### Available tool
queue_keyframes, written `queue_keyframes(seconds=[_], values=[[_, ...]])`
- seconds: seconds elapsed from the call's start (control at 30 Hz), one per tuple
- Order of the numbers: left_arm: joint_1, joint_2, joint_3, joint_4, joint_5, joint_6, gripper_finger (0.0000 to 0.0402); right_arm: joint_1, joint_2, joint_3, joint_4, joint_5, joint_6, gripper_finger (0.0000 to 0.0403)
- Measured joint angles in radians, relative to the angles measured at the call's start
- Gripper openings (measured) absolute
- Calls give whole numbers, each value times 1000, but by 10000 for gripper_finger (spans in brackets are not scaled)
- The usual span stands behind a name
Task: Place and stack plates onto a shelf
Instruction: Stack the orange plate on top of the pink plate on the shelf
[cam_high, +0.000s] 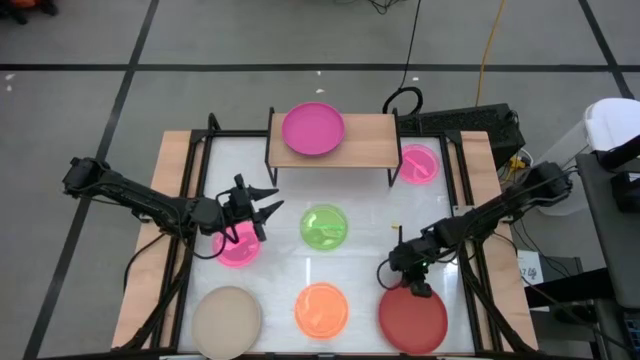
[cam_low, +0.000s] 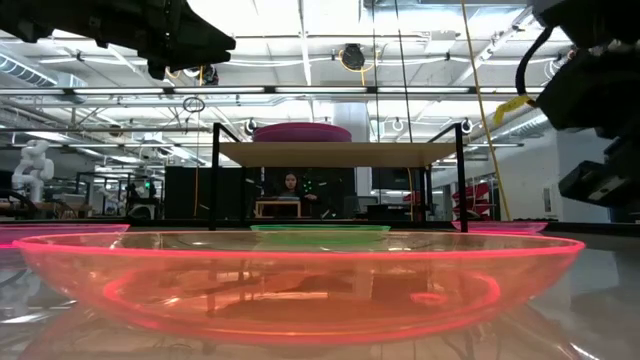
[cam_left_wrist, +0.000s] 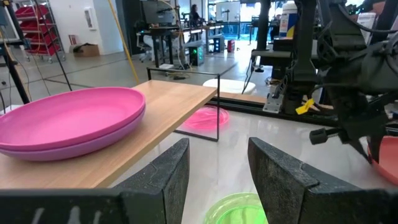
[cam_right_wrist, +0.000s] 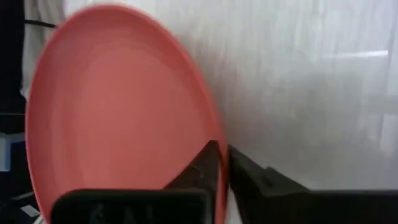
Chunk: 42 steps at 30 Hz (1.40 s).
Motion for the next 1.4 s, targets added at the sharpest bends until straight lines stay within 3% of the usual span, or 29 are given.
queue_keyframes(seconds=[0.3,0.37,0.5,0.63,0.73,0.83,0.93,1.0,1.1,1.23,1.4], values=[[0,0,0,0,0,-1,170,-50,-161,0,-1,34,2,2],[0,0,0,0,0,-1,170,-71,-211,0,5,88,-10,2],[3,0,0,1,0,0,170,-136,-310,0,66,340,-65,1],[5,0,0,1,0,0,170,-231,-382,0,228,678,-152,1],[5,0,0,1,0,0,170,-316,-398,0,437,906,-231,1],[6,0,0,3,0,0,170,-415,-379,0,737,1016,-327,1],[13,0,0,3,0,4,170,-520,-325,2,1014,1021,-396,1],[17,0,0,3,0,4,170,-590,-286,22,1084,1019,-408,0],[18,0,0,3,0,7,170,-682,-222,82,1048,955,-374,0],[19,0,0,2,0,23,170,-772,-110,195,933,765,-267,0],[19,0,0,2,0,22,170,-845,35,430,678,583,-259,0]])
